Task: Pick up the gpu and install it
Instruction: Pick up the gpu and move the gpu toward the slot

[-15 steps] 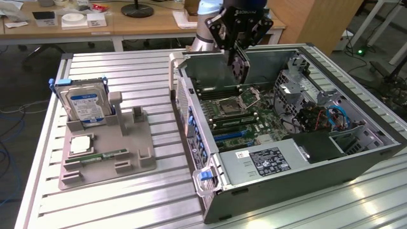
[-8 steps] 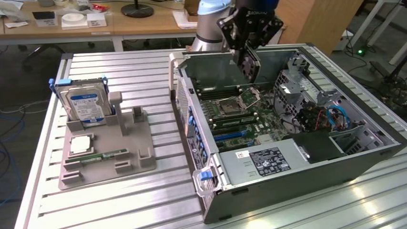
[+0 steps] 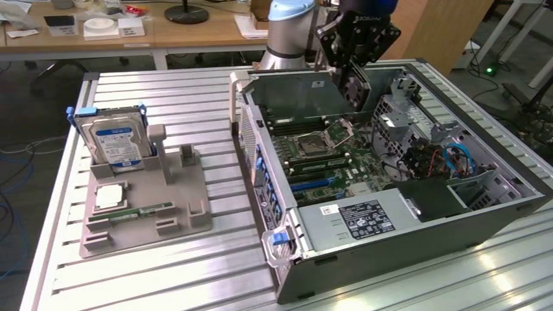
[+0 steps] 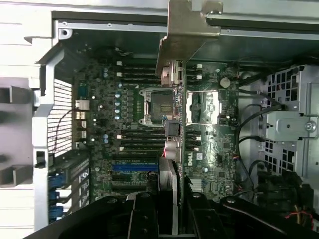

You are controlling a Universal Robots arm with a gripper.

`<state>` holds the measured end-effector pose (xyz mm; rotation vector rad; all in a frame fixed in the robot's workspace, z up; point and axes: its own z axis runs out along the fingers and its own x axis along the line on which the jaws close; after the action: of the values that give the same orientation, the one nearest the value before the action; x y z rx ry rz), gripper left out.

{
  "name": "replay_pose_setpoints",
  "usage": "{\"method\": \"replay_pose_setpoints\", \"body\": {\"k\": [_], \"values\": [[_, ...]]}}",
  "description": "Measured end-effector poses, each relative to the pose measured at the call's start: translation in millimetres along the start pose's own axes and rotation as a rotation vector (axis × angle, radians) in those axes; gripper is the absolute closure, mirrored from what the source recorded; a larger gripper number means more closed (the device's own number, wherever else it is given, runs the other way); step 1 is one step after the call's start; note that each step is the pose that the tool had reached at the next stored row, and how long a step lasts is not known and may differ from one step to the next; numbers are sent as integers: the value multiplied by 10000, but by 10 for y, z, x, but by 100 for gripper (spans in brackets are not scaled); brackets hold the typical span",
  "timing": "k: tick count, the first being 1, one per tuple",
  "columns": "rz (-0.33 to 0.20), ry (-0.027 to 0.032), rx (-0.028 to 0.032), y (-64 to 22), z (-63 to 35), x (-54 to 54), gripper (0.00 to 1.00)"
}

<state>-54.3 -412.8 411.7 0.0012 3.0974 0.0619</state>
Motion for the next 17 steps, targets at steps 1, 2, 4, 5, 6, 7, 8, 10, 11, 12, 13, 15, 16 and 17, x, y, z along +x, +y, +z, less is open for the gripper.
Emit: {"method": "replay_pose_setpoints", "body": {"k": [1, 2, 4, 5, 6, 7, 8, 10, 11, 12, 13, 15, 16, 17], "values": [[1, 0, 0, 0, 3, -35, 73], [3, 0, 1, 0, 7, -73, 73], [7, 0, 1, 0, 13, -139, 73], [8, -1, 0, 0, 16, -177, 73], [9, -1, 1, 0, 18, -210, 73], [9, 0, 1, 0, 18, -222, 73], [10, 1, 1, 0, 18, -222, 73], [10, 0, 2, 0, 18, -222, 73], [11, 0, 1, 0, 18, -222, 73], [10, -1, 1, 0, 18, -222, 73], [10, 0, 2, 0, 18, -222, 73], [10, -1, 1, 0, 18, -222, 73], [10, -1, 1, 0, 18, -222, 73], [11, -1, 1, 0, 18, -222, 73]]}}
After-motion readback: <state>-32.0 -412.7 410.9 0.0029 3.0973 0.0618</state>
